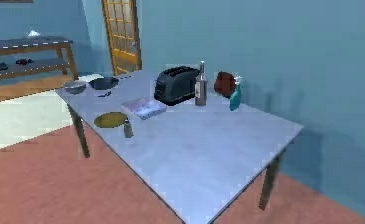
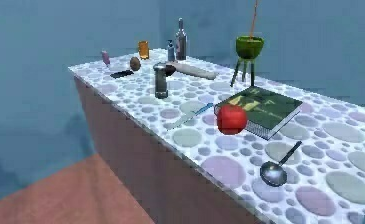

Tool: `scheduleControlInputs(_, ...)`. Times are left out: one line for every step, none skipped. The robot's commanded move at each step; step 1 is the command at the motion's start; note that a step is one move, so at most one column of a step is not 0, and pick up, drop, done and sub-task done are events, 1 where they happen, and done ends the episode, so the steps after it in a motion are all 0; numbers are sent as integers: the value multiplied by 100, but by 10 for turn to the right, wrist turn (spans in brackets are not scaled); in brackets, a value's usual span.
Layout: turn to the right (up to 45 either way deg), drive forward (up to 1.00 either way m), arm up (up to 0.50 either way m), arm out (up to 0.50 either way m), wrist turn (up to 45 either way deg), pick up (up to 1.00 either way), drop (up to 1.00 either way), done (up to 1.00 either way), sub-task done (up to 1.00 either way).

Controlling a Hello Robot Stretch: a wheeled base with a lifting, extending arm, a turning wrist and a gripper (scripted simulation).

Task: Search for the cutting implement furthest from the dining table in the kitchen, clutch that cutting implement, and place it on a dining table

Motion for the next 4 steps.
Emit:
scheduleControlInputs(450, 0, 0, 0, 0, 0, 0, 0, 0)
scheduleControlInputs(60, 0, 0, 0, 0, 0, 0, 0, 0)
scheduleControlInputs(0, 100, 0, 0, 0, 0, 0, 0, 0)
scheduleControlInputs(120, 0, 0, 0, 0, 0, 0, 0, 0)
